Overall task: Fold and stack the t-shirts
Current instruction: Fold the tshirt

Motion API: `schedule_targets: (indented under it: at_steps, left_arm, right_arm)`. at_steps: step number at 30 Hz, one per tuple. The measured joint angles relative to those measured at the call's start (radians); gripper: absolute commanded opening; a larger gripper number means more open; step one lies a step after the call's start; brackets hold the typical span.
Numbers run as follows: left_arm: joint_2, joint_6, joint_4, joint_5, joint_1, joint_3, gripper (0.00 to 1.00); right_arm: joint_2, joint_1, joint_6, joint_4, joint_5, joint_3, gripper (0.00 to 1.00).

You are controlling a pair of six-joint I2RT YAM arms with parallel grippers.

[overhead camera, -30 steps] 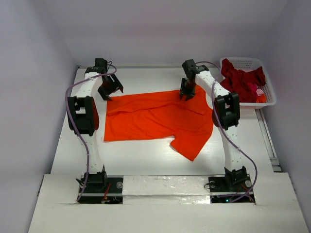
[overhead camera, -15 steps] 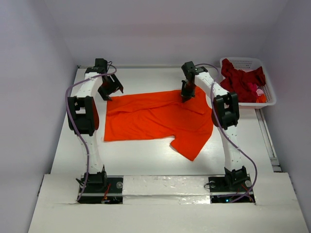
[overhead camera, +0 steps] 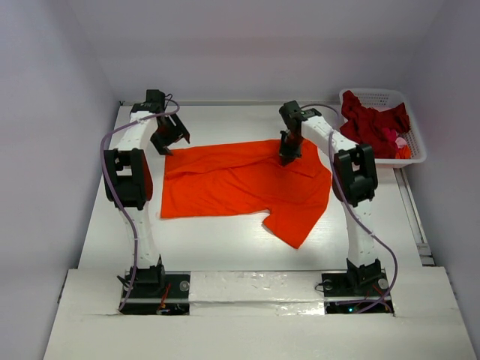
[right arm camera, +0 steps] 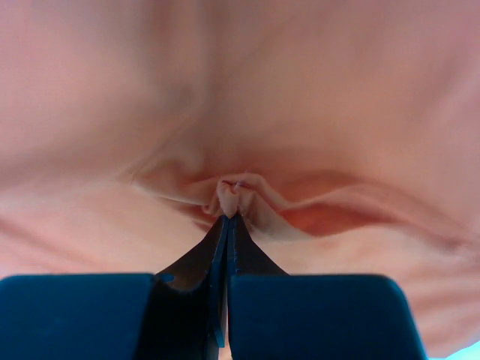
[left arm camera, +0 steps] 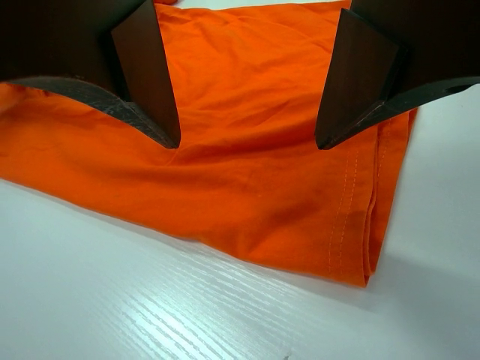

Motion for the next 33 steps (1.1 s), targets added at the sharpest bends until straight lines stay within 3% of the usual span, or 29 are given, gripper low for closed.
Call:
schedule_targets:
  at_steps: [7,16,18,19,23,26,28,30,31,32,33]
  left_arm:
    - [0.000,0.000,-0.010,0.004,0.006,0.037,0.70]
    - [0.000,0.004,-0.035,0.006,0.016,0.054,0.70]
    - [0.000,0.007,-0.042,0.006,0.019,0.065,0.70]
    - [0.000,0.008,-0.044,0.007,0.021,0.071,0.70]
    - [0.000,0.011,-0.048,0.007,0.029,0.087,0.70]
    - [0.000,0.012,-0.051,0.007,0.033,0.087,0.70]
    - [-0.004,0.015,-0.050,0.006,0.037,0.085,0.70]
    - [-0.024,0.016,-0.040,0.006,0.038,0.059,0.70]
    - [-0.036,0.016,-0.040,0.006,0.039,0.045,0.70]
    - [-0.050,0.017,-0.037,0.006,0.040,0.027,0.69]
    - [-0.064,0.018,-0.031,0.006,0.040,0.011,0.67]
  right_arm:
    - [-0.219,0.064,0.080,0.054,-0.032,-0.239,0.00]
    - [-0.256,0.119,0.119,0.105,-0.090,-0.330,0.00]
    - [-0.256,0.119,0.124,0.108,-0.101,-0.333,0.10]
    - [-0.256,0.119,0.129,0.112,-0.106,-0.334,0.27]
    - [-0.256,0.119,0.139,0.121,-0.127,-0.334,0.54]
    - [-0.256,0.119,0.143,0.124,-0.136,-0.334,0.57]
    - [-0.256,0.119,0.143,0.120,-0.132,-0.329,0.52]
    - [-0.256,0.119,0.138,0.113,-0.122,-0.314,0.34]
    - [-0.256,0.119,0.131,0.106,-0.113,-0.296,0.21]
    - [-0.251,0.119,0.126,0.097,-0.103,-0.270,0.00]
    - [-0.243,0.119,0.117,0.090,-0.089,-0.237,0.00]
